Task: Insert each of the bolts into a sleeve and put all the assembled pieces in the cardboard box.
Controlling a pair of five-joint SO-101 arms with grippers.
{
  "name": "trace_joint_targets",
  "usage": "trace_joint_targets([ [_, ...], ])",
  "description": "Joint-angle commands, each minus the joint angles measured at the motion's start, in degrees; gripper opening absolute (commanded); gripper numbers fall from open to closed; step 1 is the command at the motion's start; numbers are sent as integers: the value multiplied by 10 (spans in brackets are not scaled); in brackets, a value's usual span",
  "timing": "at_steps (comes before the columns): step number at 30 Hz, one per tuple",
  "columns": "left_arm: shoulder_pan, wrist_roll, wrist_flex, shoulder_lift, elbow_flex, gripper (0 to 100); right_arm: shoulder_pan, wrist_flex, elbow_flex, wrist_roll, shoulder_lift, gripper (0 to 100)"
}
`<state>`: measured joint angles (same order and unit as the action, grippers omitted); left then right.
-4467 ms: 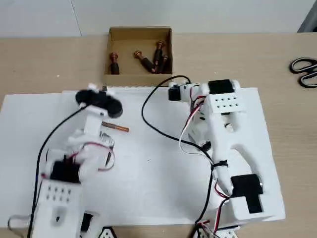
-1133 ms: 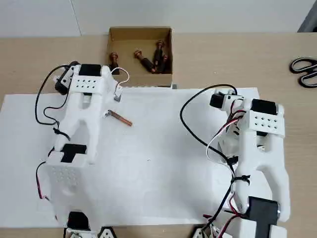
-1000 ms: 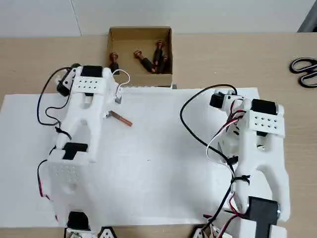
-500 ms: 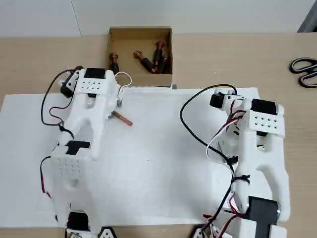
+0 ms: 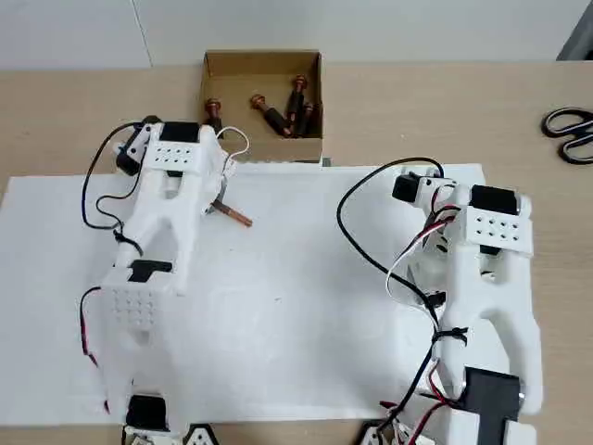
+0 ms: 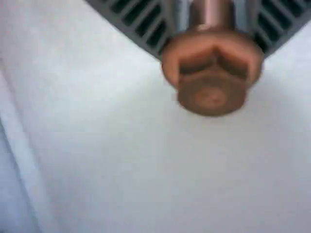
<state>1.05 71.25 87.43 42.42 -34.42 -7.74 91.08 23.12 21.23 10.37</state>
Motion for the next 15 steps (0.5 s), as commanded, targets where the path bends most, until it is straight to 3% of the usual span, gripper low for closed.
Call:
trace_joint_targets([
  [1,10,-24,72,-9,-121,7,8,30,-20,-4,29,4],
  [5,25,-84,126,-8,-244,7,44,68,-48,-6,74,4],
  [11,50,-207,130,-11,-352,7,98,70,-49,-76,196,4],
  [15,62,-283,130,-47,-410,7,117,71,-49,-78,276,3],
])
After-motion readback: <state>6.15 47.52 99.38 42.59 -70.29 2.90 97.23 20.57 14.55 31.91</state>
